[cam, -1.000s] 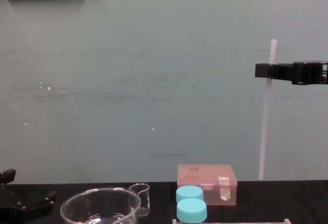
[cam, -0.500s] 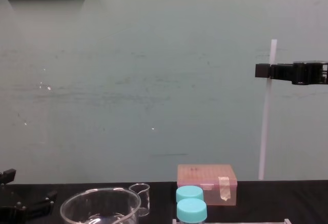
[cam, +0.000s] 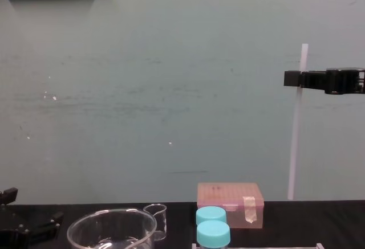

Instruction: Pick up the stirring rod with one hand, then place it down.

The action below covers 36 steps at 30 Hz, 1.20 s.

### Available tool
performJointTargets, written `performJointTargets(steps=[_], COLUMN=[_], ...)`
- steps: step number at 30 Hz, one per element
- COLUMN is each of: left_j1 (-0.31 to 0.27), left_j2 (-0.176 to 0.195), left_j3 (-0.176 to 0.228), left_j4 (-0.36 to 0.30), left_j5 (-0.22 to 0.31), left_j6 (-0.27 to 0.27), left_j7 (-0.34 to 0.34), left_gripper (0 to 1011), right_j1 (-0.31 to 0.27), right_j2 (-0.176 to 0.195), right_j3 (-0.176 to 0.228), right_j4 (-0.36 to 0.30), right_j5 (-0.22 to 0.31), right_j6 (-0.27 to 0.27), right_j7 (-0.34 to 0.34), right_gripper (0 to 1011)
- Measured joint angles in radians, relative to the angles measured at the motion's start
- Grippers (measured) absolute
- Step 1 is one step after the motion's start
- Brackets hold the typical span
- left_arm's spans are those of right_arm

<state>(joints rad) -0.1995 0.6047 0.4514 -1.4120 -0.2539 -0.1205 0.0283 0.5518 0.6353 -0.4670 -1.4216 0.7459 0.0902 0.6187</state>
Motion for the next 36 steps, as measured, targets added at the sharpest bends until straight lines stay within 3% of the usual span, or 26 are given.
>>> performJointTargets(steps=[36], left_j1=[0.000], left_j2=[0.000], left_j3=[0.000], left_j4=[0.000], left_j5=[0.000], left_j6=[0.000], left_j7=[0.000], left_gripper=[1005], right_j1=[0.000], right_j2=[0.000], right_j3=[0.000], right_j4=[0.000], right_j5=[0.000], right_j6=[0.000], right_j7=[0.000], right_gripper=[73])
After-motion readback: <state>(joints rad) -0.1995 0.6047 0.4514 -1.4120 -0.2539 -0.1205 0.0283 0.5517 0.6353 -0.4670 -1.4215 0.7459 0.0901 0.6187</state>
